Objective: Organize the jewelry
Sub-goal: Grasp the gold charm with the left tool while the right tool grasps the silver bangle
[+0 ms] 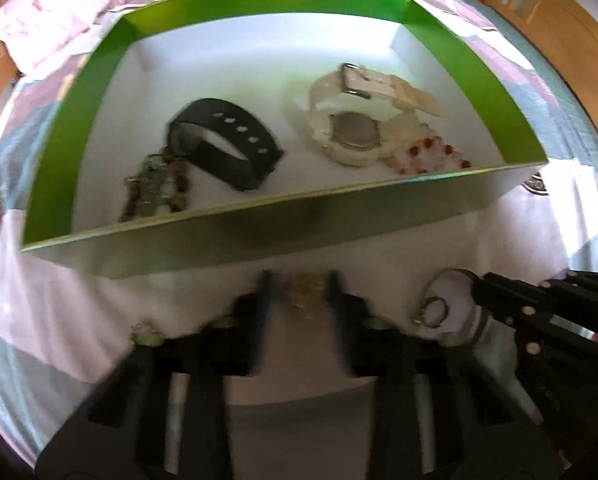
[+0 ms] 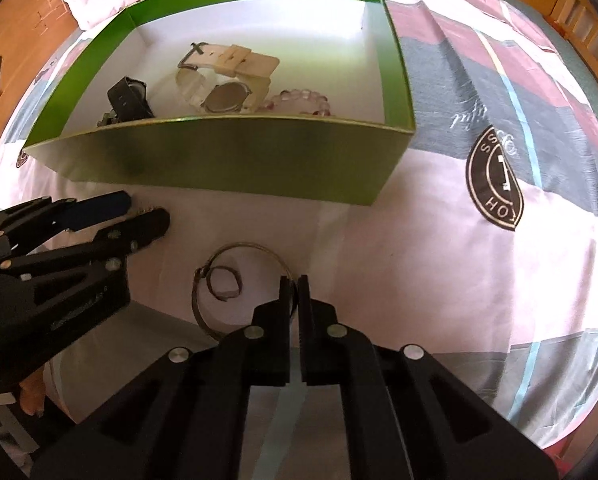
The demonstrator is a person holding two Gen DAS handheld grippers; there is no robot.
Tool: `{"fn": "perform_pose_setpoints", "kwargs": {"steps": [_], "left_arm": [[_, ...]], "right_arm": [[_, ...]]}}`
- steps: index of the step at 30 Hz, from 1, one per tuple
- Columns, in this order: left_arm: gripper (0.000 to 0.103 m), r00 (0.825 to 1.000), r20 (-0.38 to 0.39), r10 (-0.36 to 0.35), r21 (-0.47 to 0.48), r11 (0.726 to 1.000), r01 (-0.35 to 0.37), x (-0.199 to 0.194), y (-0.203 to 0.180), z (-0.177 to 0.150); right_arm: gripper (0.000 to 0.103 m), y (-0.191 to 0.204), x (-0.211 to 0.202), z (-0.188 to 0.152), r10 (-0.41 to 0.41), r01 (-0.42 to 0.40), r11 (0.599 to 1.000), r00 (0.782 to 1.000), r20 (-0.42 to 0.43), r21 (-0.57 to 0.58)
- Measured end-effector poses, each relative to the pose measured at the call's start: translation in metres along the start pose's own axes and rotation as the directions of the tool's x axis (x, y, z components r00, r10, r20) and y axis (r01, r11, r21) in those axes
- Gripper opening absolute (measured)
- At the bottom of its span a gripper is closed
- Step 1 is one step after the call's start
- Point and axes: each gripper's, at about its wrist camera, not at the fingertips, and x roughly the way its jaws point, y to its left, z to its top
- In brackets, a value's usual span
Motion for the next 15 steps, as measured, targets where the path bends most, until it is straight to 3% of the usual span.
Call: {"fn": "perform_pose_setpoints", "kwargs": {"steps": [6,15], "left_arm": [[0.020,1.000,-0.010,0.023,-0.111,0.993,-0.024,-0.019,0.027,-0.029],[0.020,0.998,0.000,0.058,-0.106,0.993,-0.058,-0.030,0.046,-0.045]], "right_arm": [[0.003,0.010,0.004,-0.008,0.019,-0.019,0.999,1.000,0.005,-0.025],[0.003,0.038,0.016,-0.001,-0.019,0.020,0.997,1.000,0.010,-0.078]]}}
